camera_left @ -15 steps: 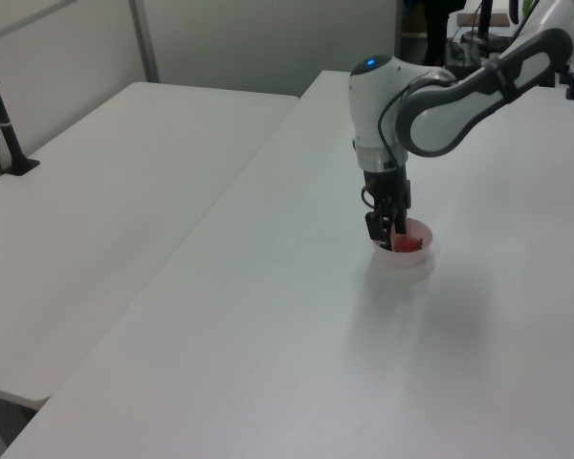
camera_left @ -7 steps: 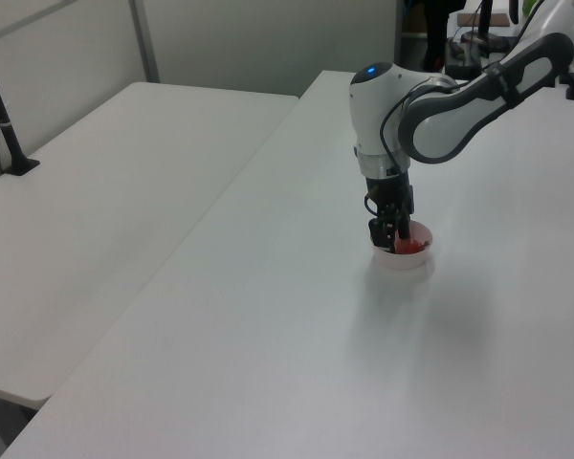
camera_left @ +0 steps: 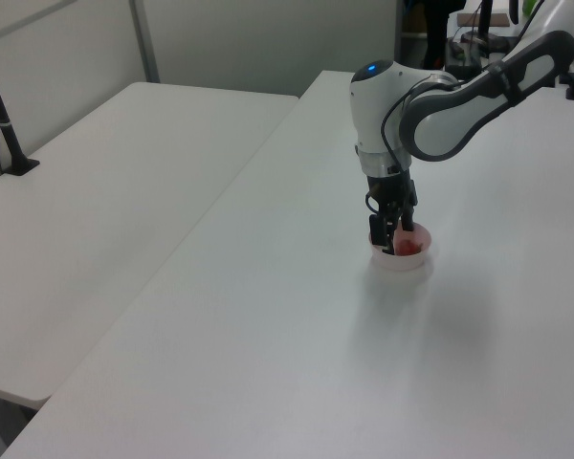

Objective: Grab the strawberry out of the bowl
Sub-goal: 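Lower the gripper into the bowl around the red strawberry, then close the gripper on the strawberry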

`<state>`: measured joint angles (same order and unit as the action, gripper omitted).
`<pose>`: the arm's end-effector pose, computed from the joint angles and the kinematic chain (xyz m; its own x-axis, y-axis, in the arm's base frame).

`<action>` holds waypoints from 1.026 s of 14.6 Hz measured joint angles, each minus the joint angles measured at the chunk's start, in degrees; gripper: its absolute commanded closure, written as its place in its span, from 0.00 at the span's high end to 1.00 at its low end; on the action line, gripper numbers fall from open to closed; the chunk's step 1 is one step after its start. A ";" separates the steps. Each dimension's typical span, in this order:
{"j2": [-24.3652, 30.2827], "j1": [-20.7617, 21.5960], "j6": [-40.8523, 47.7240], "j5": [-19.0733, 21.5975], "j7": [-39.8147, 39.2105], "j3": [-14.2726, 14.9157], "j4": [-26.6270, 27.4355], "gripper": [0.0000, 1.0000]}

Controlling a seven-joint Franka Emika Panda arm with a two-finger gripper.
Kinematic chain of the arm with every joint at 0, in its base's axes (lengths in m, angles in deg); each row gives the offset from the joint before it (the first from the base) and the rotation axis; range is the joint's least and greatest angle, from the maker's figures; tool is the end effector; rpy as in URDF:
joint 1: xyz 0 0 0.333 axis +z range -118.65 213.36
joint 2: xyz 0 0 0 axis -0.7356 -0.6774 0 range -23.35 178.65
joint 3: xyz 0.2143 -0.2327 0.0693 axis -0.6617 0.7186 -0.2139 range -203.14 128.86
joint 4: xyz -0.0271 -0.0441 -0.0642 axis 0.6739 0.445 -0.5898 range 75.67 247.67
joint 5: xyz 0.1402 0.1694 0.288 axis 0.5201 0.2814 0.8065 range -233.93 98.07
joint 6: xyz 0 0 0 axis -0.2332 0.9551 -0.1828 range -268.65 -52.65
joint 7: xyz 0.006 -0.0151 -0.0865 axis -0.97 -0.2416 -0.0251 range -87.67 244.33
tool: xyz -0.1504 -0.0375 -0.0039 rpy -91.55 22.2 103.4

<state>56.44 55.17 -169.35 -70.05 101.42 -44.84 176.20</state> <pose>0.5689 0.1501 0.2997 0.9791 -0.1205 -0.1641 -0.1137 -0.9923 0.0498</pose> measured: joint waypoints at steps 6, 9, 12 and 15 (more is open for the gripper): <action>0.00 0.05 0.00 0.00 1.21 -0.31 1.08 0.54; 0.00 0.04 0.00 0.00 1.49 -0.36 1.16 0.32; 0.01 0.04 0.00 0.00 1.98 -0.36 1.15 0.27; 0.10 0.02 0.00 0.00 2.10 -0.36 1.11 0.27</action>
<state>56.54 55.19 -169.35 -70.05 103.52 -45.19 177.31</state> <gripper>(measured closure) 0.687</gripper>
